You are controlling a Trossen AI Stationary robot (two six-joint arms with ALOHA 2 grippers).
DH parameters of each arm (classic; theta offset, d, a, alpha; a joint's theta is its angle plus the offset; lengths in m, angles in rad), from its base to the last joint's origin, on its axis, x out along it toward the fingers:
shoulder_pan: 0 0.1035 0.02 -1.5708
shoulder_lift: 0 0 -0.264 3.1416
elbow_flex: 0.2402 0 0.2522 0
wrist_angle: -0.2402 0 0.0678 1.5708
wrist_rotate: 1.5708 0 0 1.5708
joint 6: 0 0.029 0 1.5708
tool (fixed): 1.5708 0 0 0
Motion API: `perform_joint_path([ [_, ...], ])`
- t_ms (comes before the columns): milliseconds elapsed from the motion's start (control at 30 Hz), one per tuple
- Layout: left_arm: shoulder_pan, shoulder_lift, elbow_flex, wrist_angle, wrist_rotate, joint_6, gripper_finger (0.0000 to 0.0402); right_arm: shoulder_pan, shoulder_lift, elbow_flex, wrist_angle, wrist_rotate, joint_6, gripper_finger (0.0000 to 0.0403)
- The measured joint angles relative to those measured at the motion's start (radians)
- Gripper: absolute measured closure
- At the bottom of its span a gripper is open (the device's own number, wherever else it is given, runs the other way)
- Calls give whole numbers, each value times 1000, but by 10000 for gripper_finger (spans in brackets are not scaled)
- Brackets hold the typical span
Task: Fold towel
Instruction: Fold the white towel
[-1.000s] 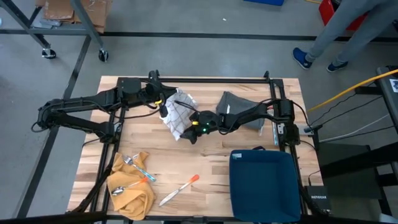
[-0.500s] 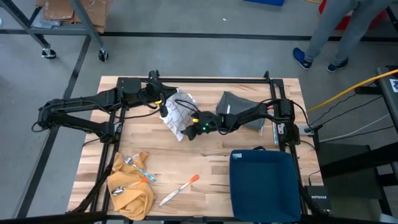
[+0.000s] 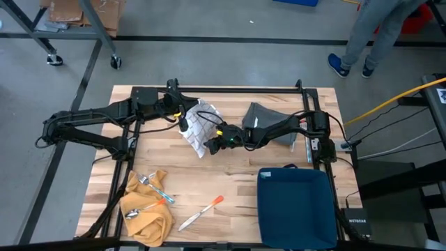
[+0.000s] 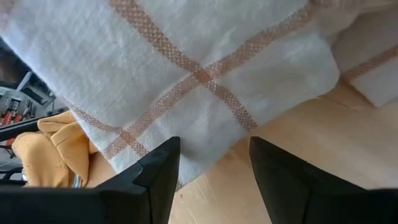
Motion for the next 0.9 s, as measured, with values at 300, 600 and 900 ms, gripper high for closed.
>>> perform_joint_path([
  [300,0,0,0,-2,0,0,396,1,43,0,-2,-37,185,205],
  [600,0,0,0,-3,0,0,396,1,96,0,254,-40,190,205],
  [900,0,0,0,-3,0,0,396,0,96,0,261,-36,190,207],
])
